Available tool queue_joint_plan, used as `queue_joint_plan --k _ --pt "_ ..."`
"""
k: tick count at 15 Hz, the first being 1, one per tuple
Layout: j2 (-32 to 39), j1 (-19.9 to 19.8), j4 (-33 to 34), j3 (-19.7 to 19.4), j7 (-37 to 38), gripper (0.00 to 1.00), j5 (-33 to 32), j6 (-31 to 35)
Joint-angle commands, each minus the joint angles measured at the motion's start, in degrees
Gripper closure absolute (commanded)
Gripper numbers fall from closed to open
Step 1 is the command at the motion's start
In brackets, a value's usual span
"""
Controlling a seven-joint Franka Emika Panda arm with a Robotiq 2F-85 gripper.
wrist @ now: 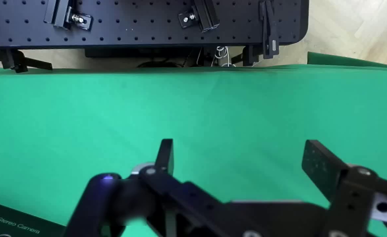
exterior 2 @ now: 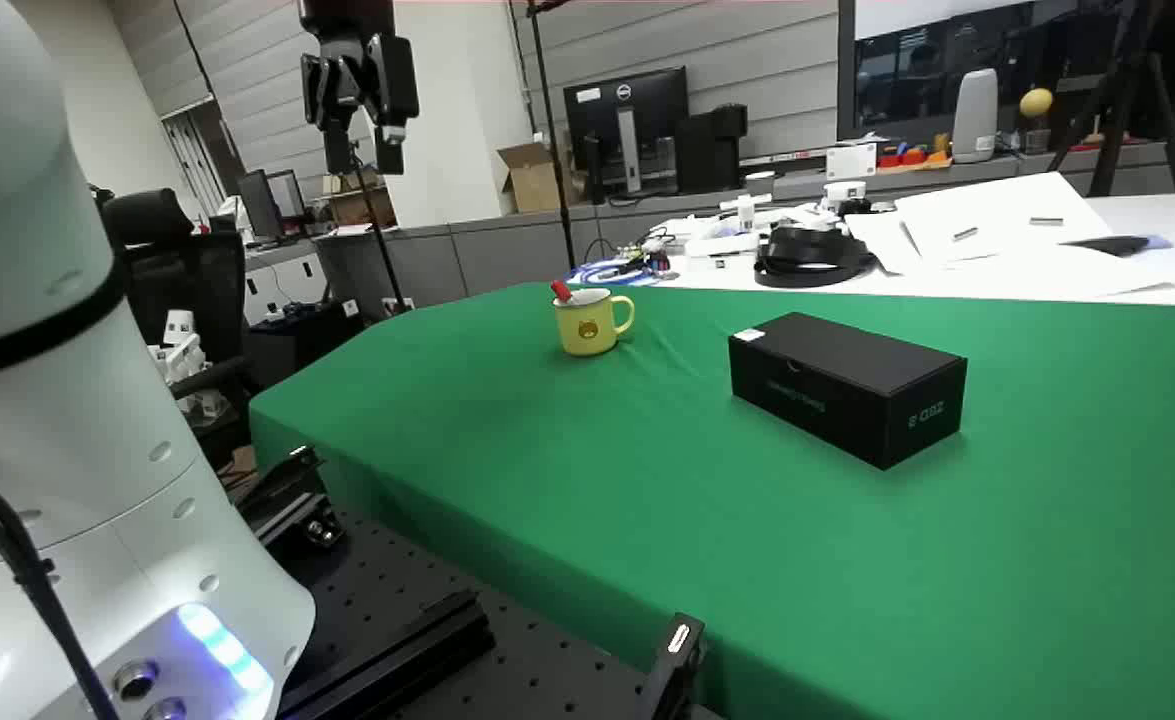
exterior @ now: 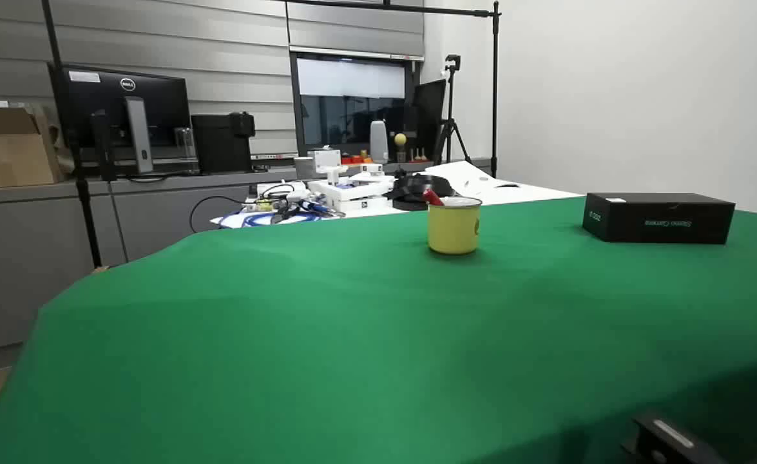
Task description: Take the red marker out of the yellow mug
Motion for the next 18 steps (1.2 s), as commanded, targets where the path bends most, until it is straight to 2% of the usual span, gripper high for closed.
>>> queue_joint_plan --k 1,11,18 --pt "0.0 -0.3 0.1 0.3 -0.2 0.0 0.1 -0.1" --pt "0.8 -0.8 0.6 0.6 0.1 0.0 -0.9 0.5" --pt "15.8 -4.5 11.5 0.6 0.2 0.0 -10.1 4.8"
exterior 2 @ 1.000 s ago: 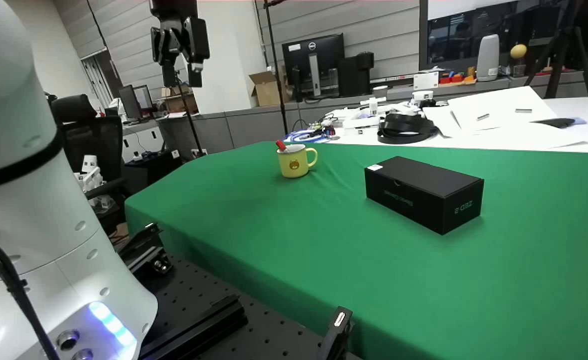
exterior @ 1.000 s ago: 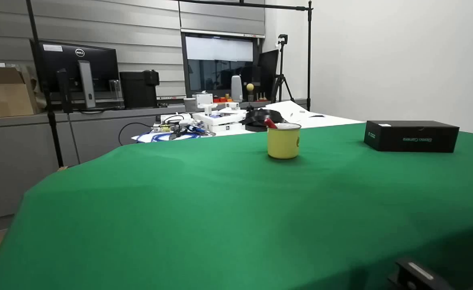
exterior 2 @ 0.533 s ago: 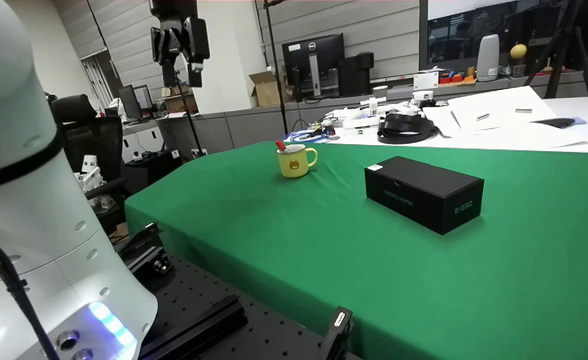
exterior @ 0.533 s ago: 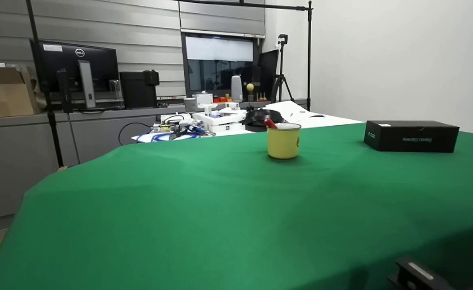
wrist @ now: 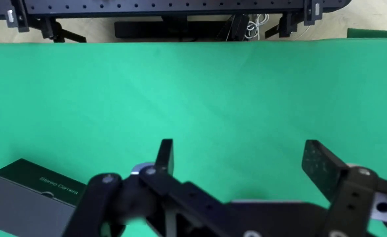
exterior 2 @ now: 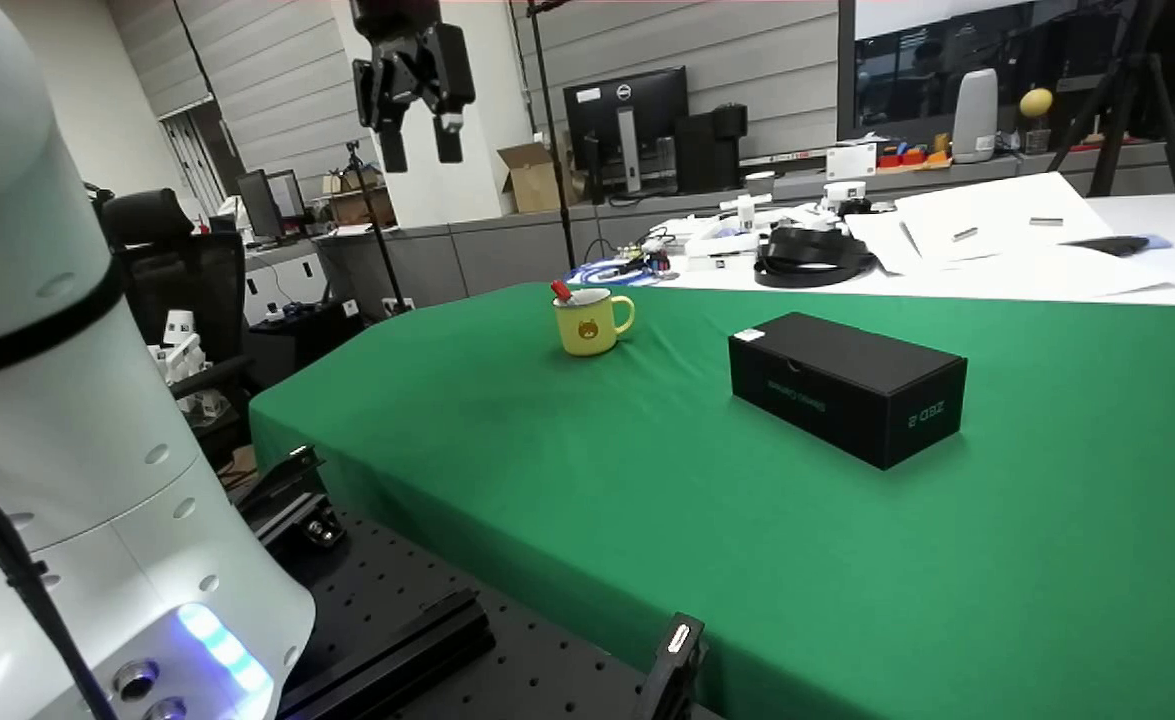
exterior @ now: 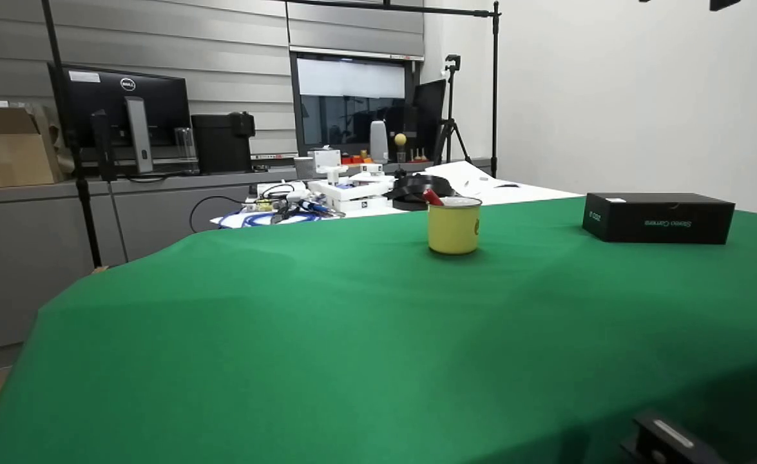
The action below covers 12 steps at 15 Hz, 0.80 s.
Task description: Take the red marker out of the yellow mug
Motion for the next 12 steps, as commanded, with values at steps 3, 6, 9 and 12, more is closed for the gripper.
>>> queue_joint_plan --k 3,6,9,12 --pt "17.4 -2.5 14.5 0.7 1.2 0.0 -8.3 1.0" --pt "25.0 -2.1 21.2 1.4 0.4 0.0 -15.9 1.7" --pt "31.7 -0.5 27.0 2.0 -3.4 0.0 -23.8 0.7" --pt "36.8 1.7 30.9 2.5 -7.7 0.0 -29.3 0.7"
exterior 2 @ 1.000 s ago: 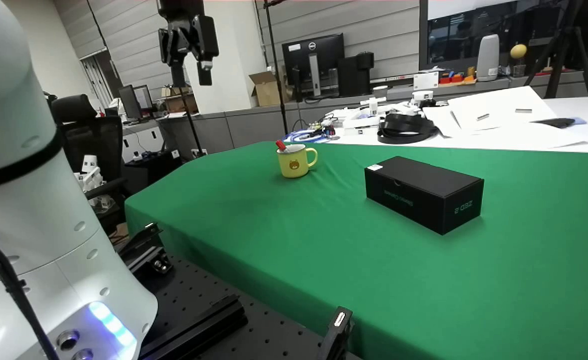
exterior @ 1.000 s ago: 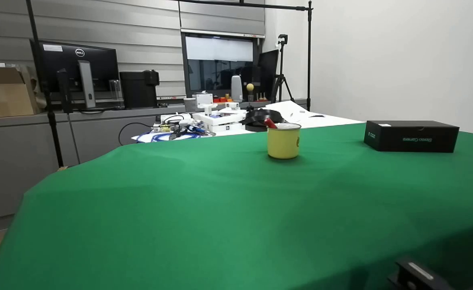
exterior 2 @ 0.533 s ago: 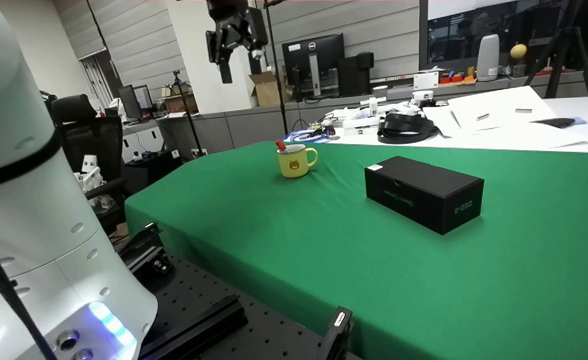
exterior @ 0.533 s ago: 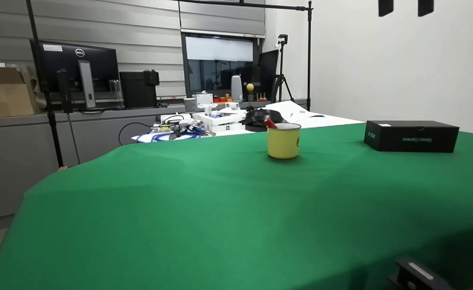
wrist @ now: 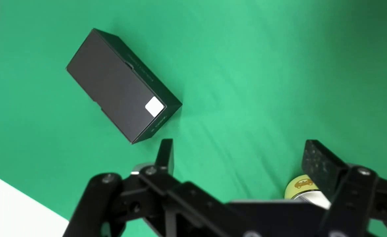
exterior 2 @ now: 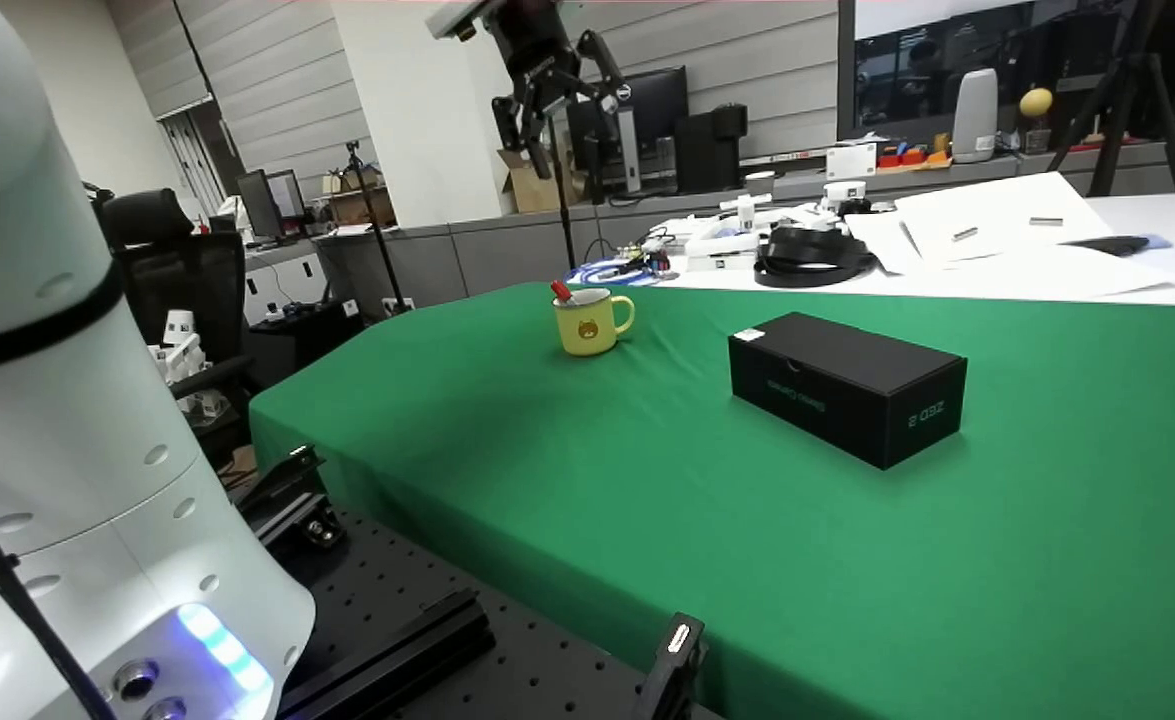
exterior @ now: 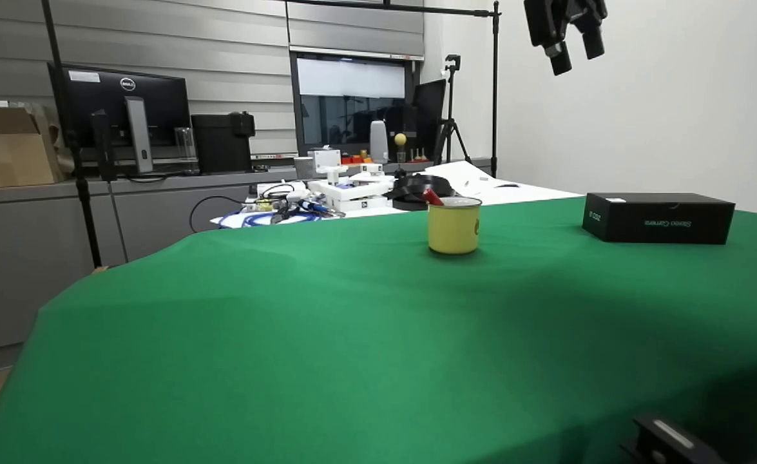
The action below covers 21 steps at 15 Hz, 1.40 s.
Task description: Take the red marker out of the yellow mug
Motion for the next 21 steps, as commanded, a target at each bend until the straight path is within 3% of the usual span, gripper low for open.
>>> queue_joint_plan --k 1,9,10,21 --pt "6.6 2.6 6.8 0.5 -5.8 0.0 -5.2 -2.2" --pt "13.9 7.7 12.0 2.9 -24.1 0.0 -9.2 -2.2" --pt "11.9 7.2 9.3 2.2 -20.4 0.0 -7.7 -0.5" --pt "13.4 7.9 10.5 2.8 -23.7 0.0 -8.5 -0.9"
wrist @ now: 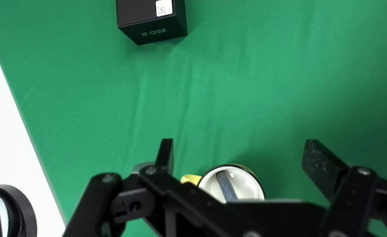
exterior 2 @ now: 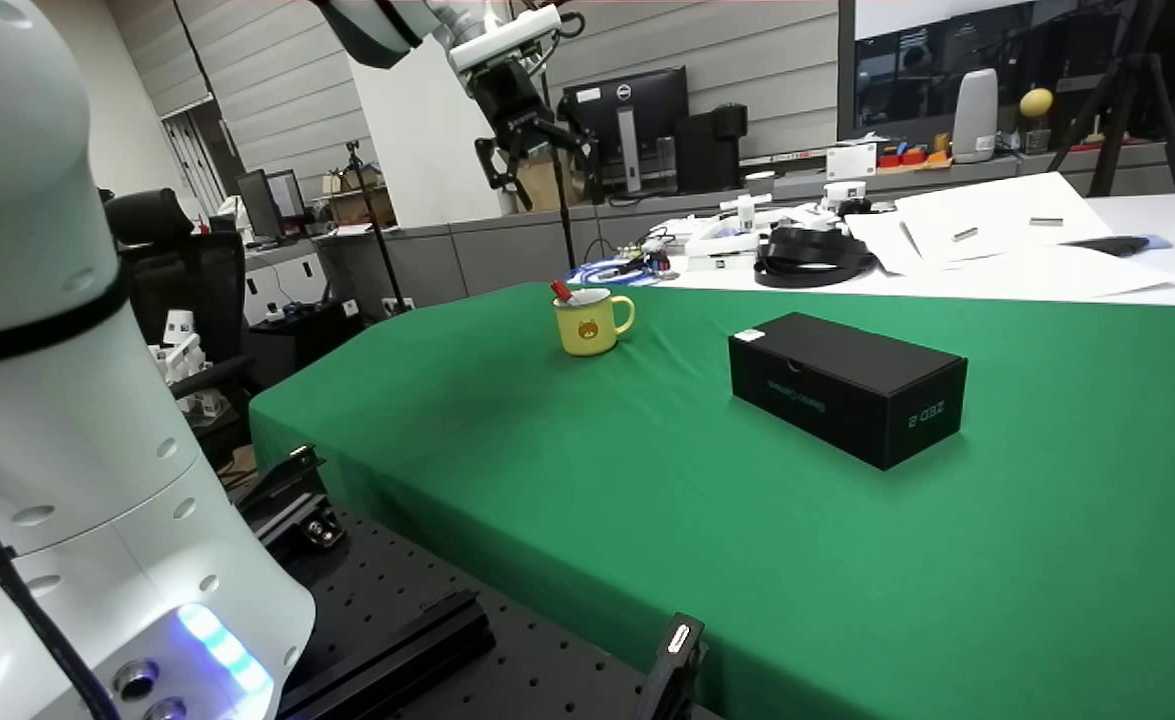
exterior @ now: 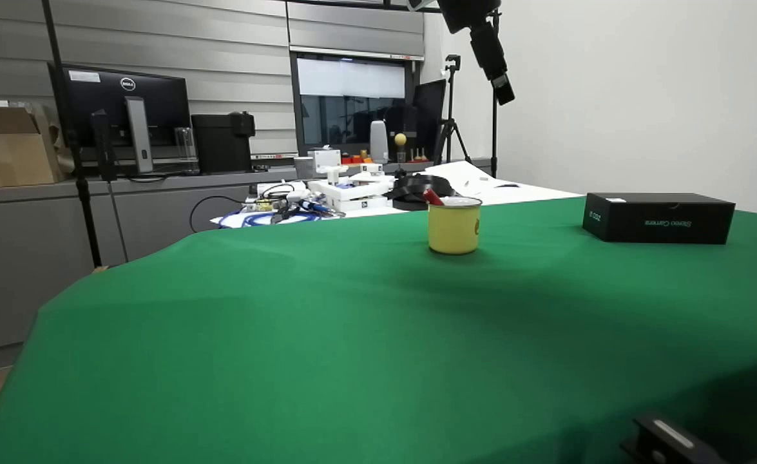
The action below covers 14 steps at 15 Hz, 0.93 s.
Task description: Take the red marker out of the yellow mug
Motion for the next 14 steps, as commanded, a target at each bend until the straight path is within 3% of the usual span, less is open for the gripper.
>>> queue_joint_plan --k 1,8,14 --pt "0.0 0.2 0.1 -0.2 -0.1 0.0 0.1 -0.1" --pt "2.7 0.6 2.6 -0.4 -2.1 0.0 -5.7 2.2" --pt "9.9 2.4 7.7 0.2 -1.0 0.0 -10.3 1.8"
